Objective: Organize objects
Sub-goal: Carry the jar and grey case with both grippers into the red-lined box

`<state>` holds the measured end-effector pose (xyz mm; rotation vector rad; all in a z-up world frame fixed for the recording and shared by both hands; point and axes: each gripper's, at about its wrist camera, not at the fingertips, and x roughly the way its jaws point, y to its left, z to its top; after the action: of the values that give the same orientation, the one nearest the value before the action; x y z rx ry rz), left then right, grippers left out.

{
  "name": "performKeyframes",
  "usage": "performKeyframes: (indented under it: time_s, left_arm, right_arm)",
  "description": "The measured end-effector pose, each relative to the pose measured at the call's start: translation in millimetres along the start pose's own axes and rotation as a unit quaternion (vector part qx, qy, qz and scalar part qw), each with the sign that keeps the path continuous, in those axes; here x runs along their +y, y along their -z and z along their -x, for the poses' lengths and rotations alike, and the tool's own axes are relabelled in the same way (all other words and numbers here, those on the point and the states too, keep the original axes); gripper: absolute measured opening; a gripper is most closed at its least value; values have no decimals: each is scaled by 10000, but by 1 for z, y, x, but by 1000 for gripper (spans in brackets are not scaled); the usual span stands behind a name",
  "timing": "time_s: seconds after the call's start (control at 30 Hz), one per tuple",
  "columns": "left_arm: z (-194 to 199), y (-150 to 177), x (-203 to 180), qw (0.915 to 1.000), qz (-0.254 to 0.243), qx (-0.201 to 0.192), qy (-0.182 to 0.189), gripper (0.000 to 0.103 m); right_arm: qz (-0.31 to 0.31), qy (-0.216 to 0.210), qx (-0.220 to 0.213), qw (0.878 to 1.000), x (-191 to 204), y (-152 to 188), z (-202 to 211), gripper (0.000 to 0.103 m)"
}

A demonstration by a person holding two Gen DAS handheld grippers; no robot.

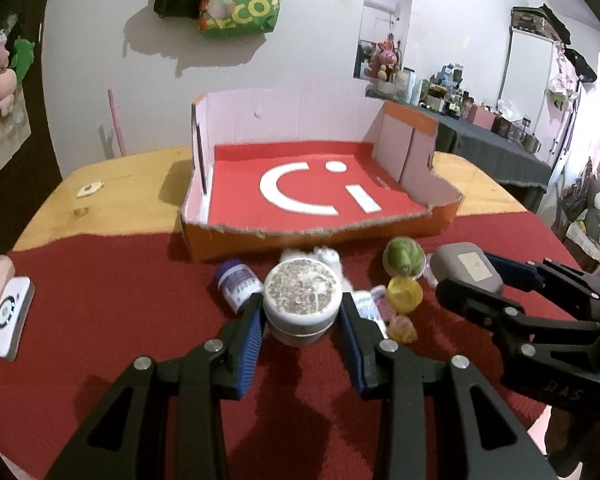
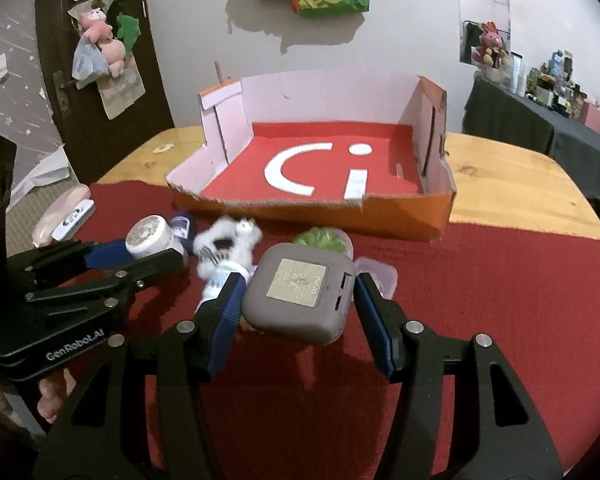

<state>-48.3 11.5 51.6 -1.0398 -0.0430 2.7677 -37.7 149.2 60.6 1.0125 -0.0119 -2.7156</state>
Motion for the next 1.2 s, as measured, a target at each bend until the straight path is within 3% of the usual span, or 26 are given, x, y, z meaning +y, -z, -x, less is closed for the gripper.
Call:
performKeyframes:
  time_s: [0.5,1.2]
  left_arm:
    - [1,-43,0,9994,-95,-335,48,38]
    - [-57,-100,14,9998,-103,-7,183,38]
  right_arm:
    - [-6,-108,-186,9998,-5,-43,-5,55]
    - [46,-88,307,9995,-27,-102,-58,55]
